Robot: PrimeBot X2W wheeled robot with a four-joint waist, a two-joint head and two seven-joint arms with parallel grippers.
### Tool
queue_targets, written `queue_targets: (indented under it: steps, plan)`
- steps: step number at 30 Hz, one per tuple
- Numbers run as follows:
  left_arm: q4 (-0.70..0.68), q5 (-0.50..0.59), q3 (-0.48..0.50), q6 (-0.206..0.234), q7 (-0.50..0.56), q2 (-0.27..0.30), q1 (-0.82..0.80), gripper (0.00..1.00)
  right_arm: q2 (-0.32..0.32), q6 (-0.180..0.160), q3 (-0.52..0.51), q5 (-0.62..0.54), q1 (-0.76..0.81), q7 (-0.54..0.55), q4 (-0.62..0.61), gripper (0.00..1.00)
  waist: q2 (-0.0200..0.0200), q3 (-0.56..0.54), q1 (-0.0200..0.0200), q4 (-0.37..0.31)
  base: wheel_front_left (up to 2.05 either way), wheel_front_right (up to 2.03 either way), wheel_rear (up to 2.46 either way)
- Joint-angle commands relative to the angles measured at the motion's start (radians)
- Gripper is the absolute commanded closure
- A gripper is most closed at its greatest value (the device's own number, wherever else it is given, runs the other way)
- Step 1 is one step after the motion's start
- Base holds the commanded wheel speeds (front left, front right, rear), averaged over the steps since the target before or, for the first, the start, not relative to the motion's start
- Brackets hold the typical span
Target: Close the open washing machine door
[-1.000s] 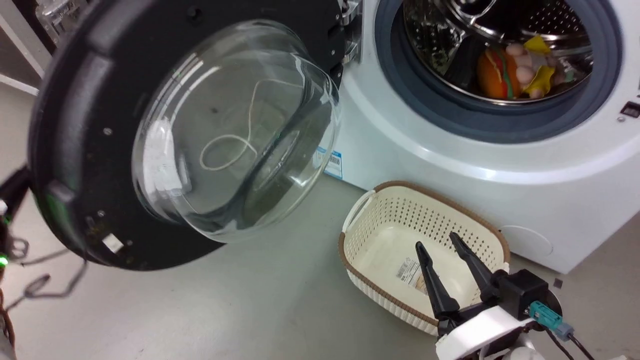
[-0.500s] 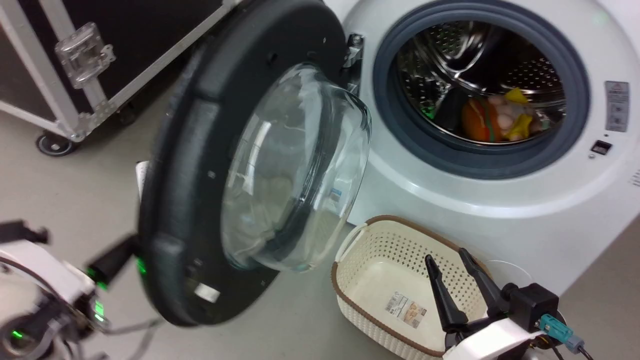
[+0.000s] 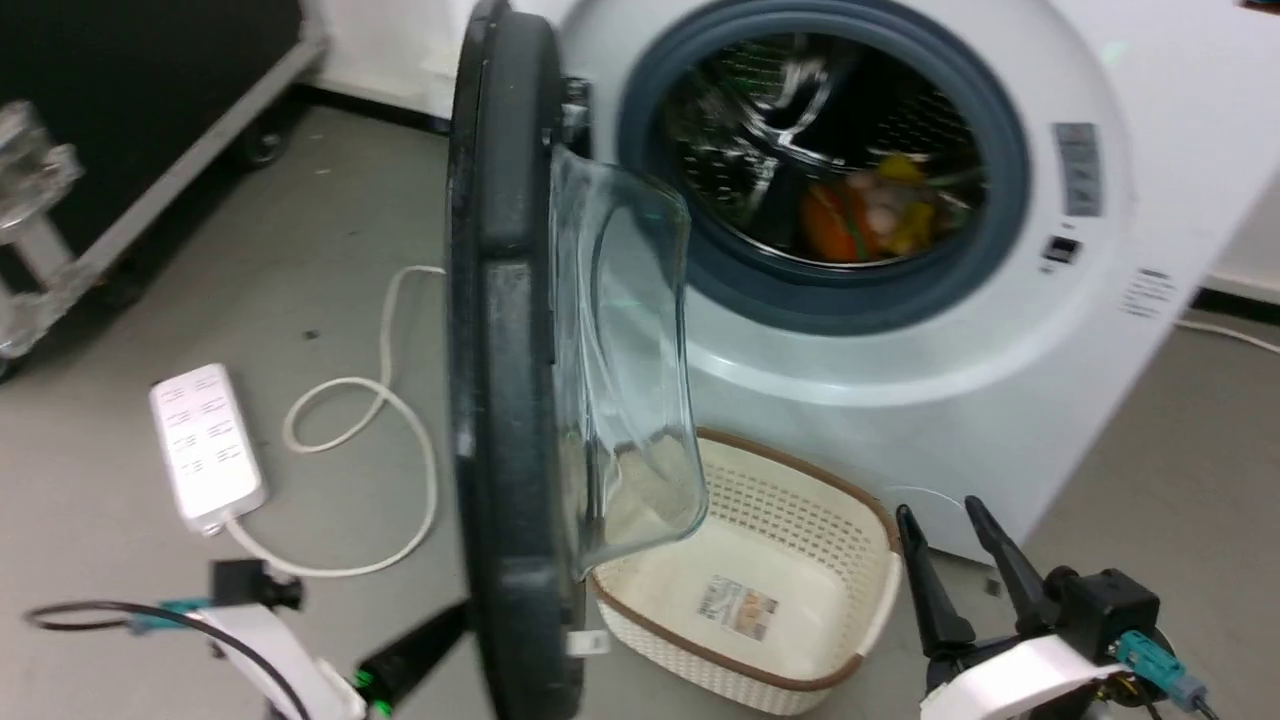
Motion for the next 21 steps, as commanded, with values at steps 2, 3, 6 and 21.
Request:
queue_targets:
  steps: [2, 3, 6, 21]
  plan:
    - [-0.006, -0.012, -0.056, -0.005, -0.026, -0.014, 0.038, 1.00, 0.000, 0.001, -0.022, -0.013, 0.006, -0.005, 0.002, 0.00, 0.0000, 0.015, 0.0000, -0.086, 0.00, 0.00, 0.00]
    - [-0.005, -0.021, -0.072, -0.005, -0.036, -0.016, 0.043, 1.00, 0.000, 0.001, -0.030, -0.017, 0.005, -0.005, 0.001, 0.00, 0.0000, 0.020, 0.0000, -0.105, 0.00, 0.00, 0.00]
    - [0.001, -0.045, -0.129, -0.005, -0.064, -0.018, 0.047, 1.00, 0.000, 0.001, -0.052, -0.030, -0.006, -0.005, -0.002, 0.00, 0.0000, 0.047, 0.0000, -0.164, 0.00, 0.00, 0.00]
    - [0.081, -0.171, -0.359, -0.005, -0.388, -0.019, -0.156, 1.00, 0.000, 0.001, -0.105, -0.024, -0.079, -0.005, -0.025, 0.00, 0.0000, 0.221, 0.0000, -0.485, 0.00, 0.00, 0.00]
